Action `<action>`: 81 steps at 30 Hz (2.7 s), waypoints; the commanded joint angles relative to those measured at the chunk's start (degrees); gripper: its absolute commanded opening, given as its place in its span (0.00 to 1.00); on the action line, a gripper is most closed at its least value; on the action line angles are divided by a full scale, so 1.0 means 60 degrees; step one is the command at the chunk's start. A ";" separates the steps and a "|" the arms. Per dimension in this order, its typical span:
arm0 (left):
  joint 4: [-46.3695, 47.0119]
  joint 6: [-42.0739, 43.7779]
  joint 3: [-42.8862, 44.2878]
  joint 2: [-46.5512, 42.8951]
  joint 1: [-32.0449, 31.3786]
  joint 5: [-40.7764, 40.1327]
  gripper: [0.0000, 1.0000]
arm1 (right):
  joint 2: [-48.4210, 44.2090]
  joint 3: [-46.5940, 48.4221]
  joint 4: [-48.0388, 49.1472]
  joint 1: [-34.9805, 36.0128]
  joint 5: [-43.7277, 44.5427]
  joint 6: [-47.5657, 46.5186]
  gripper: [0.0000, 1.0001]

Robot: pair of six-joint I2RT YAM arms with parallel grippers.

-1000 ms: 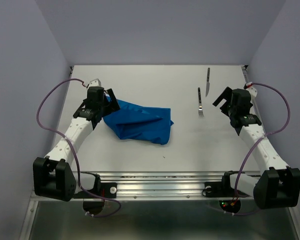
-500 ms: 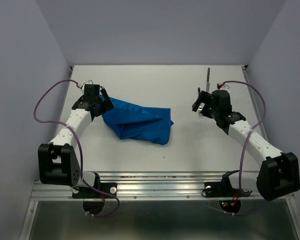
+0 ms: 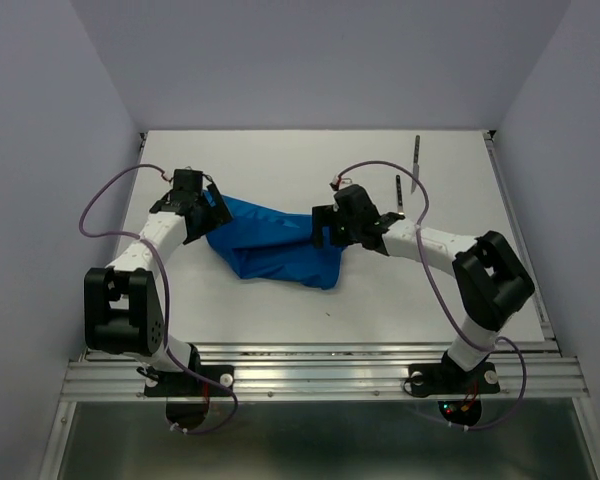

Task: Fold the napkin into a case and place the utensils inside
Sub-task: Pick up the crumpled napkin from the center of the board.

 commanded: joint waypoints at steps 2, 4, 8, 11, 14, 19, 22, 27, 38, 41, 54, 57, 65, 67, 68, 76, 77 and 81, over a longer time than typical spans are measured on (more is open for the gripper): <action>0.0281 -0.0102 -0.0075 -0.0088 0.0045 0.0391 0.96 | 0.0734 0.1376 0.0314 0.0024 -0.0168 -0.0979 0.91; 0.0252 -0.0088 -0.0031 -0.0030 0.0045 0.0391 0.96 | 0.1247 0.1685 0.0065 0.0024 -0.0139 -0.1258 0.89; 0.0164 -0.0044 0.0101 0.0088 0.0059 0.0362 0.96 | 0.1746 0.2038 0.0035 0.0112 -0.0183 -0.1508 0.86; 0.0135 -0.0015 0.0203 0.0219 0.0088 0.0391 0.96 | 0.2054 0.2257 0.0035 0.0112 -0.0300 -0.1610 0.81; 0.0106 0.0015 0.0321 0.0380 0.0147 0.0406 0.96 | 0.2274 0.2463 0.0006 0.0112 -0.0576 -0.1625 0.68; 0.0105 0.0132 0.0482 0.0586 0.0308 0.0711 0.94 | 0.2260 0.2493 -0.0038 0.0112 -0.0769 -0.1596 0.34; 0.0149 0.0176 0.0511 0.0615 0.0425 0.0743 0.90 | 0.1968 0.2390 -0.0038 0.0112 -0.0579 -0.1566 0.07; 0.0149 0.0263 0.0585 0.0674 0.0645 0.0962 0.88 | 0.1090 0.1995 0.0093 0.0112 0.0386 -0.1522 0.01; 0.0545 0.0410 0.0365 0.0322 0.0748 0.1855 0.88 | -0.1428 0.0721 0.0167 0.0112 0.2599 -0.1610 0.01; 0.0501 0.0410 0.0409 0.0322 0.0748 0.1929 0.88 | -0.1913 0.0457 0.0182 0.0112 0.3097 -0.1654 0.01; 0.0735 0.0191 0.0174 0.0262 0.0733 0.2660 0.90 | -0.5006 -0.1975 -0.0227 0.0112 0.3232 -0.1363 0.01; 0.0721 0.0132 0.0976 0.0745 0.0558 0.2706 0.90 | -0.4977 -0.2180 -0.0301 0.0112 0.3012 -0.1128 0.01; 0.0122 0.0059 0.3818 0.2956 -0.0291 0.2488 0.89 | -0.4479 -0.1800 -0.0214 0.0112 0.2367 -0.0805 0.01; -0.0170 0.0131 0.4565 0.3803 -0.0555 0.2209 0.89 | -0.4406 -0.1771 -0.0257 0.0112 0.2337 -0.0761 0.01; -0.0318 0.0161 0.5367 0.4113 -0.0657 0.2077 0.89 | -0.4405 -0.1756 -0.0287 0.0112 0.2337 -0.0746 0.01; -0.1549 0.0439 0.8842 0.6955 -0.1317 0.1446 0.89 | -0.4464 -0.1814 -0.0550 0.0112 0.2513 -0.0717 0.01; -0.1608 0.0469 0.9020 0.7117 -0.1361 0.1417 0.89 | -0.4435 -0.1858 -0.0565 0.0112 0.2527 -0.0717 0.01; -0.1959 0.0571 0.9870 0.7952 -0.1625 0.1285 0.88 | -0.4362 -0.1931 -0.0580 0.0112 0.2527 -0.0658 0.01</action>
